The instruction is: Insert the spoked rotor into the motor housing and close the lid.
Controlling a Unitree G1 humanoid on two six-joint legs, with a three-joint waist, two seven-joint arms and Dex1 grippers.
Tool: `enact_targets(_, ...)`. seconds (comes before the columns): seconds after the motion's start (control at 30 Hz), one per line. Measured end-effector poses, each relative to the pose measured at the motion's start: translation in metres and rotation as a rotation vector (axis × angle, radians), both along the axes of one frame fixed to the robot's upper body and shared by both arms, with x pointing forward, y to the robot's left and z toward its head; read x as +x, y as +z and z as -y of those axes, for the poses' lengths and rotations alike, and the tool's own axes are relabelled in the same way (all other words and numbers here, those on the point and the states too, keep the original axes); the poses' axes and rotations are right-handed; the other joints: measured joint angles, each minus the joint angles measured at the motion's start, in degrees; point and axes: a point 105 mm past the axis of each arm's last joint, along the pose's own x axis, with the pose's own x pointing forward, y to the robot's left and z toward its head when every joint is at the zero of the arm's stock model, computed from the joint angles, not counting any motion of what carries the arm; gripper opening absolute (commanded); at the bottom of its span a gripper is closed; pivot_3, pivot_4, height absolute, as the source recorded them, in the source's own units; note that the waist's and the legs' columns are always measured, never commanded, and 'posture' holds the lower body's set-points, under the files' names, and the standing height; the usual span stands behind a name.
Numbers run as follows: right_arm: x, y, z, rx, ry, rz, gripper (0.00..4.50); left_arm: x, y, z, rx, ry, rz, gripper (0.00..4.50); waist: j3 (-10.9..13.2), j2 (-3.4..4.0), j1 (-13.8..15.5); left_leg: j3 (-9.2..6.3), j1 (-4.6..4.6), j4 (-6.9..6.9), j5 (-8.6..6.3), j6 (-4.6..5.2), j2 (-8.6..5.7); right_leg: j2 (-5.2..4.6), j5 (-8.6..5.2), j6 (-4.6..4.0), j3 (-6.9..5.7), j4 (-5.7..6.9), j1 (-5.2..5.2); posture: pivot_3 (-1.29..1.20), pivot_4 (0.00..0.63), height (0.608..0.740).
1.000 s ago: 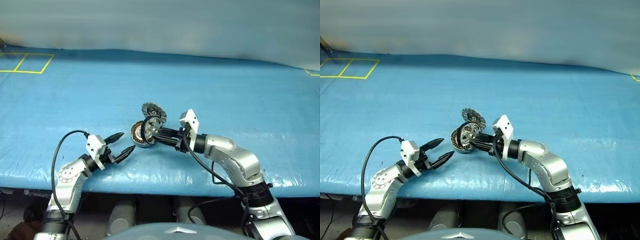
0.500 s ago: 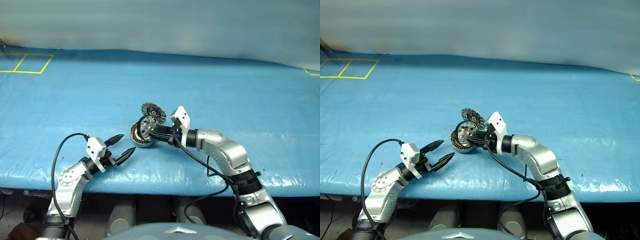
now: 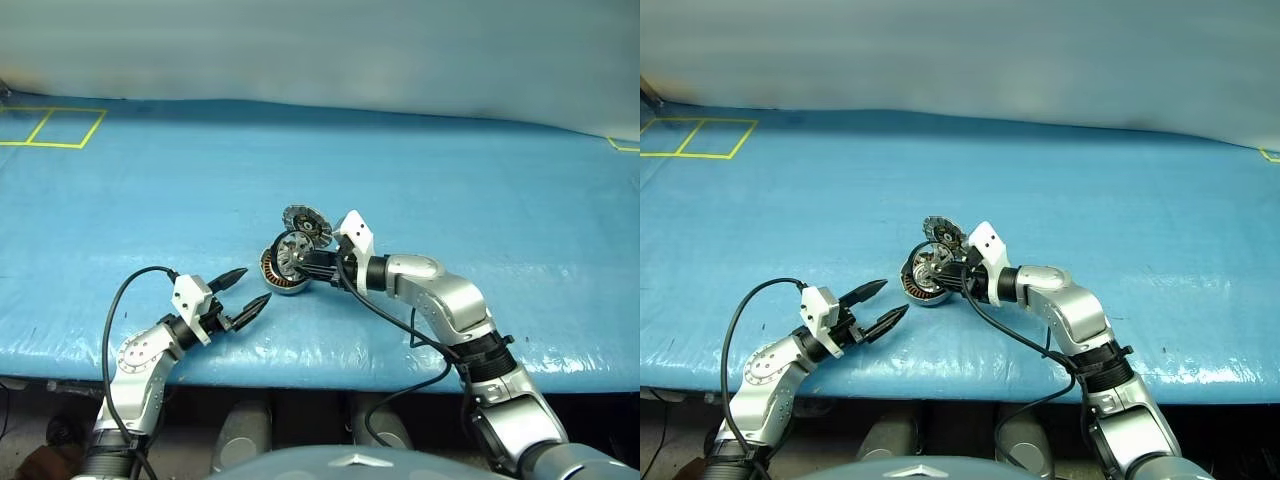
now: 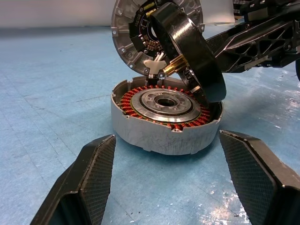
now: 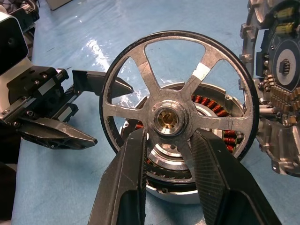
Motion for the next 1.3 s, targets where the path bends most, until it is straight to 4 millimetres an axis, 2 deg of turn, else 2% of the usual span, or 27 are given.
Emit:
enact_targets(0.77,-0.0001,0.001,-0.0026,-0.066,0.013,0.016,1.29,-0.0001,-0.0012,-0.0014,0.006,0.016,-0.001,3.85,-0.02,0.0,-0.01,0.0,0.05,0.03,0.0,0.0,0.0,0.0,0.0,0.0,0.0,0.02,0.05,0.0,0.15,0.74)
enact_targets(0.8,-0.0002,0.0006,-0.0026,-0.072,0.014,0.017,1.81,0.0,-0.0012,-0.0014,0.006,0.016,-0.001,3.85,-0.02,0.0,-0.01,0.0,0.05,0.03,0.0,0.0,0.0,0.0,0.0,0.0,0.0,0.02,0.05,0.0,0.15,0.74)
enact_targets(1.07,-0.0003,-0.0036,-0.0014,-0.1,0.01,0.012,4.31,0.0,-0.001,-0.0015,0.007,0.016,0.001,3.85,-0.02,0.0,0.01,0.0,0.04,0.02,0.0,0.0,0.0,0.0,0.0,0.0,0.0,0.01,0.05,0.0,0.15,0.74)
enact_targets(1.1,-0.0003,-0.0039,-0.0013,-0.101,0.009,0.011,4.46,0.0,-0.001,-0.0014,0.007,0.016,0.001,3.85,-0.02,0.0,0.02,0.0,0.04,0.02,0.0,0.0,0.0,0.0,0.0,0.0,0.0,0.01,0.05,0.0,0.15,0.74)
enact_targets(1.3,-0.0011,-0.0035,-0.0025,-0.092,0.014,0.007,4.46,0.0,-0.001,-0.0014,0.007,0.016,0.002,3.85,-0.01,0.0,0.01,0.0,0.04,0.01,0.0,0.0,0.0,0.0,0.0,0.0,0.0,0.01,0.03,0.0,0.15,0.74)
